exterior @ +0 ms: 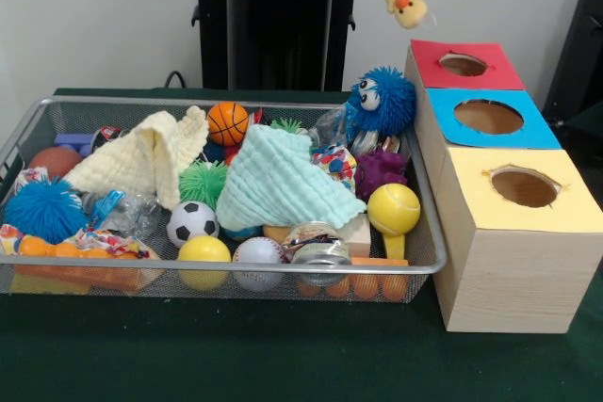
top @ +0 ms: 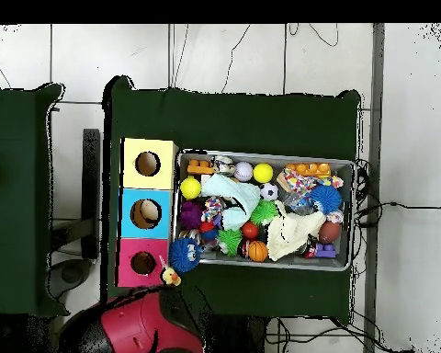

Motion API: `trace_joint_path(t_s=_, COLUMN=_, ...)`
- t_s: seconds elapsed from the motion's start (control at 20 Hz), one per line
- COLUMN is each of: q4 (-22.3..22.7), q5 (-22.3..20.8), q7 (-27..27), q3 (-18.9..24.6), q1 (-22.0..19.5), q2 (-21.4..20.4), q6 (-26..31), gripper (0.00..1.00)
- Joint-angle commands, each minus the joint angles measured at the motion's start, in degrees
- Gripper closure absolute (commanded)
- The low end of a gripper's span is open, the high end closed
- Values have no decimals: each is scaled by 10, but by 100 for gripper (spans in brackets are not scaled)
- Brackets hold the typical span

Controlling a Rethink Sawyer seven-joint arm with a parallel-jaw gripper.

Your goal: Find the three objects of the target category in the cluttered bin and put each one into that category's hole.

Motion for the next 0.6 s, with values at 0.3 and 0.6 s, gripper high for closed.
trace_joint_path(t_s=0.3, q4=-121, q5=15, q7=202, q3=-58, q1=65, q2=105, q6=8, gripper=100)
trace_joint_path(t_s=0.6, q4=-141, q5=35, q7=185, q3=-65, q1=71, q2=110, q6=41, gripper=100)
